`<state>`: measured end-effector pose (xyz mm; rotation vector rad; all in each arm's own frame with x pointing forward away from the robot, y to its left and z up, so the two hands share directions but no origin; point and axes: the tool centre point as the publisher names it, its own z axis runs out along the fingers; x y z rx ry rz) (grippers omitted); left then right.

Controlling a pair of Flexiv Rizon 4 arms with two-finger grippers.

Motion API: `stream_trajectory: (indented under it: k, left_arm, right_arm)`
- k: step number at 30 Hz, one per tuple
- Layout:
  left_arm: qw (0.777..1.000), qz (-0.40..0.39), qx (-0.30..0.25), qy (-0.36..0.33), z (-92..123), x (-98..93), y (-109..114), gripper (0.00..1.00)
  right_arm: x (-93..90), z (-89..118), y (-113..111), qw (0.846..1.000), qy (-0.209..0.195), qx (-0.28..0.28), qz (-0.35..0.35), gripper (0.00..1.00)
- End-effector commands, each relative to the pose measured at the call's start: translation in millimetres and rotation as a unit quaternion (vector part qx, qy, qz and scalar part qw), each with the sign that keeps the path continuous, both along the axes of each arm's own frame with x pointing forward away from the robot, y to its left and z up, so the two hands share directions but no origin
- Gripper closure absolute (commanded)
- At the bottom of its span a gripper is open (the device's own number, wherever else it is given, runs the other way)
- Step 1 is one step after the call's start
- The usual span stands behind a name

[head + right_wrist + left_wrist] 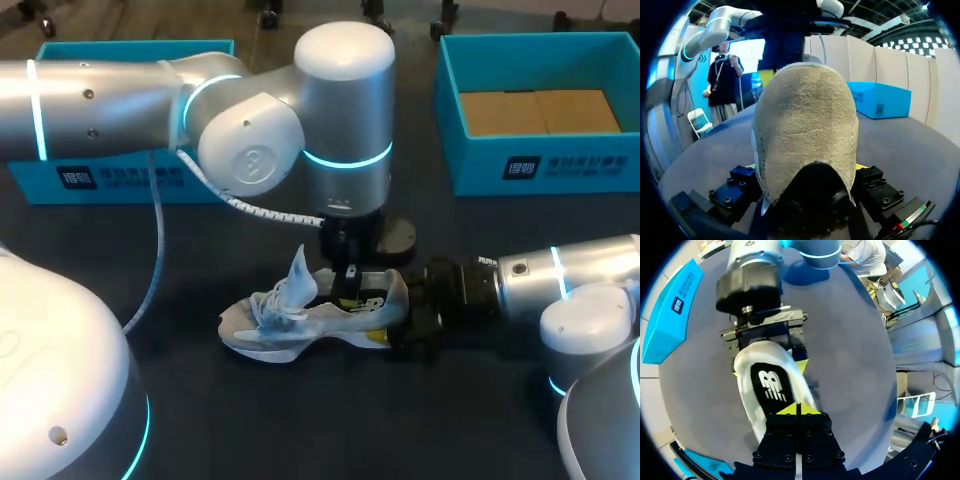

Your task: Take the shoe out of the shoebox, open the shoe tongue, remove and reinsert the insole, then place the shoe into the shoebox

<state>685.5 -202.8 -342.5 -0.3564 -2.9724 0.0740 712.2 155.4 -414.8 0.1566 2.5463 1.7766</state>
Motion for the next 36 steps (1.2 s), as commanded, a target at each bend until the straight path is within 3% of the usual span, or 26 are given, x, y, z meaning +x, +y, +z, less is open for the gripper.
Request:
stream_trajectory:
  k: [1,16,26,27,30,36]
  left_arm:
    - [1.000,0.005,0.017,0.019,-16.5,8.3,-11.5,1.00]
    - [0.998,0.024,0.051,0.023,-35.4,-11.9,17.2,1.00]
    - [0.998,0.033,0.043,0.024,-50.9,-7.2,19.8,1.00]
    - [0.998,0.032,0.042,0.024,-52.1,-6.9,19.7,0.87]
    - [0.999,0.033,0.039,0.014,-54.1,-6.9,19.7,0.67]
    - [0.999,0.030,0.028,-0.020,-61.1,-11.0,16.9,0.59]
  right_arm:
    - [-0.2,1.4,0.6,1.000,0.001,-0.002,0.000,1.00]
    - [-0.2,1.4,0.6,1.000,0.001,-0.002,0.000,1.00]
    - [-0.2,1.4,0.6,1.000,0.001,-0.002,0.000,1.00]
    - [-0.2,1.4,0.6,1.000,0.001,-0.002,0.000,1.00]
    - [-0.2,1.4,0.6,1.000,0.001,-0.002,0.000,1.00]
    - [-0.2,1.4,0.6,1.000,0.001,-0.002,0.000,1.00]
